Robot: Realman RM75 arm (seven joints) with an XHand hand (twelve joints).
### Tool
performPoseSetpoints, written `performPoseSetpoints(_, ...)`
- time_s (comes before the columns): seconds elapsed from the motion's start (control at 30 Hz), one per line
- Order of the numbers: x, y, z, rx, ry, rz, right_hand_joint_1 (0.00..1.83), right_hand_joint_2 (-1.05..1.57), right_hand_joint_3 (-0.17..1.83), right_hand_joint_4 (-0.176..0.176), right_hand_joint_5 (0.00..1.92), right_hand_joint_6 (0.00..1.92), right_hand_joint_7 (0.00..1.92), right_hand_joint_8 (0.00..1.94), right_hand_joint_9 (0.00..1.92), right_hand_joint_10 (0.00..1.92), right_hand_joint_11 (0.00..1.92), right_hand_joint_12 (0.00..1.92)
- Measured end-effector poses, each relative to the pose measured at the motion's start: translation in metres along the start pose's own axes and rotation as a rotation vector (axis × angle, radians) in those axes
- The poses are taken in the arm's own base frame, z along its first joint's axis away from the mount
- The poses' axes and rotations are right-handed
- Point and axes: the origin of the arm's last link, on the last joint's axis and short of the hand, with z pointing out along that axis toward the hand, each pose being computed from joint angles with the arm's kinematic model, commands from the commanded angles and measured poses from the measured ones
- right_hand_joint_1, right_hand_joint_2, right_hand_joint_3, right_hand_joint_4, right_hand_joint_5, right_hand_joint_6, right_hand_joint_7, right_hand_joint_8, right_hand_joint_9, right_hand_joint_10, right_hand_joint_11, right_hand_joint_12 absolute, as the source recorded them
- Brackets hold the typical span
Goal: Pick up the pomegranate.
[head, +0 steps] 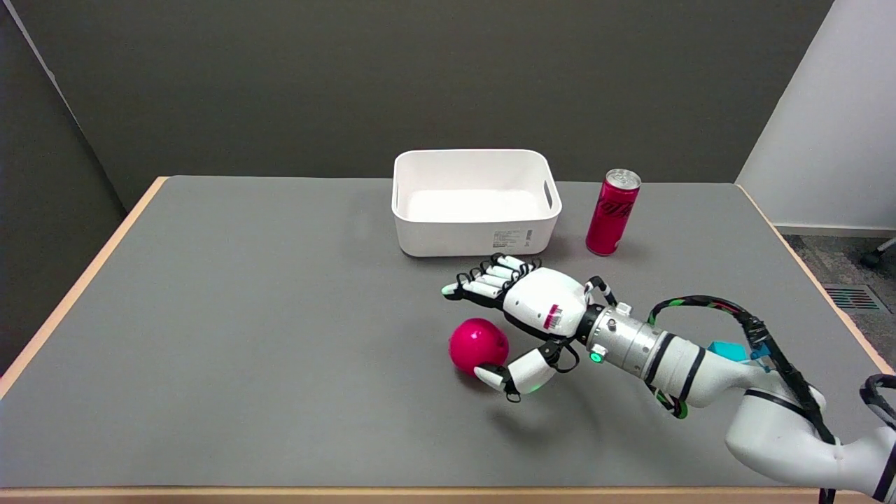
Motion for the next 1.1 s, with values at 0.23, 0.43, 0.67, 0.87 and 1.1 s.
performPoseSetpoints(0.23,-0.011,0.001,0.001,-0.01,-0.023,0.009,0.53,0.58,0.93,0.054,0.16,0.38,0.27,0.34,0.17,0.69,0.02,1.19)
performPoseSetpoints(0.43,-0.019,0.002,0.001,-0.019,-0.04,0.019,0.55,0.58,0.93,0.052,0.16,0.38,0.27,0.34,0.17,0.69,0.02,1.19)
performPoseSetpoints(0.67,-0.023,0.003,0.001,-0.027,-0.048,0.023,0.63,0.63,0.99,0.041,0.19,0.44,0.33,0.41,0.22,0.73,0.08,1.16)
performPoseSetpoints(0.87,-0.024,0.004,0.003,-0.027,-0.043,0.022,0.73,0.69,0.99,0.027,0.27,0.58,0.44,0.52,0.34,0.83,0.17,1.27)
performPoseSetpoints(1.1,-0.024,0.004,0.003,-0.021,-0.026,0.022,0.82,0.75,0.91,0.021,0.32,0.82,0.58,0.69,0.47,1.01,0.24,1.36)
